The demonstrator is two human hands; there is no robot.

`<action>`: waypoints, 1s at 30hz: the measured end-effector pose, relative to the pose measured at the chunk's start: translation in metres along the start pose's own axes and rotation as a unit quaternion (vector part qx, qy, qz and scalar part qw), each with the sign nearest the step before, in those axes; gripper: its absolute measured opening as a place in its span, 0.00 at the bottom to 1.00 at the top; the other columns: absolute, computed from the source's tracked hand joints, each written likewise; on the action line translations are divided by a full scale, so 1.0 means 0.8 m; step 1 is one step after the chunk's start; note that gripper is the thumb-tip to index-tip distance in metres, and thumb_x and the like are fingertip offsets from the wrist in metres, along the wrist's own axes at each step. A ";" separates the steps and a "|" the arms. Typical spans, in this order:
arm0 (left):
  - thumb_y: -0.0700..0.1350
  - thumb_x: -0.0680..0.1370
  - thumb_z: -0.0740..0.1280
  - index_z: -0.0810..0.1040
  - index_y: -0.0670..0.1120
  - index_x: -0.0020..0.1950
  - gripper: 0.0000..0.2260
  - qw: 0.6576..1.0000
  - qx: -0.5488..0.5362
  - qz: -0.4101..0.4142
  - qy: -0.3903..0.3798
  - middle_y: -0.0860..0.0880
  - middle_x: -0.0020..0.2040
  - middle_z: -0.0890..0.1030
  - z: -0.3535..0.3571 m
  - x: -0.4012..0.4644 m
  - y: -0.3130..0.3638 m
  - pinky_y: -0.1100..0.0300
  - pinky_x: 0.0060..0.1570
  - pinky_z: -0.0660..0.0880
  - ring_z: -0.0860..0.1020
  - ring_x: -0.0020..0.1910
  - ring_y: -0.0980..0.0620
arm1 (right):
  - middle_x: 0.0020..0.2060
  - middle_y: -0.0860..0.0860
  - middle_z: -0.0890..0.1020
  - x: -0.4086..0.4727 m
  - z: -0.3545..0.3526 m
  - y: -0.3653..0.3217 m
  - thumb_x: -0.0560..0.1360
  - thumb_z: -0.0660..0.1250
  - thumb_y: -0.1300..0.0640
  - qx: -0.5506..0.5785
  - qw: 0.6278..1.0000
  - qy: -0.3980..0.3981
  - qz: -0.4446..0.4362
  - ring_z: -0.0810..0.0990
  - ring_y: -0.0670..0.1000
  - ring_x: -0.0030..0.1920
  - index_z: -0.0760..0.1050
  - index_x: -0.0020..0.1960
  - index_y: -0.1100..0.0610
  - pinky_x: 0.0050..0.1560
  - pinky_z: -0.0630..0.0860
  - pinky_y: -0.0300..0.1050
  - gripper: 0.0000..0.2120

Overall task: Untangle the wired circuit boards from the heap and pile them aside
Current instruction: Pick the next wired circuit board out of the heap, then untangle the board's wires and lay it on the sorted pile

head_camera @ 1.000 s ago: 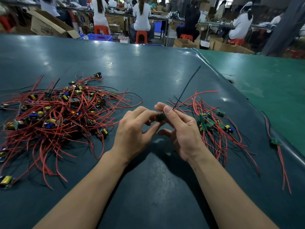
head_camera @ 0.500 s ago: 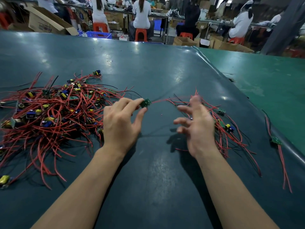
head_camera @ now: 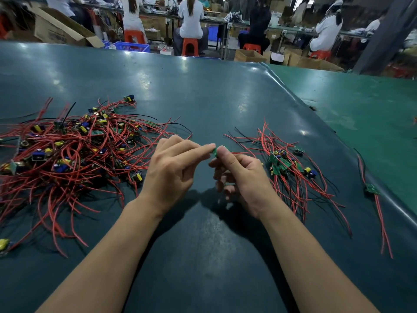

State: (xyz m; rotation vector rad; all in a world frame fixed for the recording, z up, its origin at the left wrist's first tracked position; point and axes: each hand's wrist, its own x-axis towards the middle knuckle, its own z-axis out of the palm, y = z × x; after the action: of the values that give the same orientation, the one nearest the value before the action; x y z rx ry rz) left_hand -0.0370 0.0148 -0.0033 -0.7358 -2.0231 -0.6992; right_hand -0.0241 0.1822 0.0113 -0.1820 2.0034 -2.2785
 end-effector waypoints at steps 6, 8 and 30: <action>0.46 0.77 0.72 0.86 0.46 0.47 0.05 0.995 0.074 -0.046 0.043 0.52 0.40 0.84 -0.010 -0.004 -0.010 0.47 0.44 0.69 0.77 0.40 0.43 | 0.23 0.50 0.74 0.003 -0.005 0.000 0.77 0.70 0.56 0.015 0.988 0.129 -0.077 0.71 0.48 0.20 0.78 0.31 0.56 0.20 0.64 0.35 0.16; 0.48 0.77 0.71 0.86 0.47 0.46 0.06 0.985 0.124 -0.098 0.061 0.53 0.41 0.84 -0.014 -0.005 -0.012 0.47 0.46 0.68 0.76 0.42 0.43 | 0.22 0.50 0.74 0.002 -0.005 0.001 0.74 0.72 0.54 -0.031 0.971 0.197 -0.130 0.70 0.48 0.20 0.77 0.30 0.57 0.20 0.64 0.36 0.16; 0.63 0.77 0.63 0.84 0.56 0.52 0.16 0.836 0.347 -0.361 -0.224 0.51 0.59 0.79 -0.040 -0.019 -0.028 0.48 0.56 0.64 0.71 0.60 0.45 | 0.26 0.50 0.79 0.007 0.009 0.026 0.80 0.66 0.49 -0.117 0.980 0.151 -0.062 0.72 0.49 0.20 0.79 0.39 0.59 0.18 0.68 0.39 0.17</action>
State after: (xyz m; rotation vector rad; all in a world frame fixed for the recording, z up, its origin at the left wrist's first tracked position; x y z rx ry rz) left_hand -0.0293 -0.0263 -0.0055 0.3724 -2.7612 -0.1150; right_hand -0.0286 0.1716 -0.0079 0.0261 2.4789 -2.2493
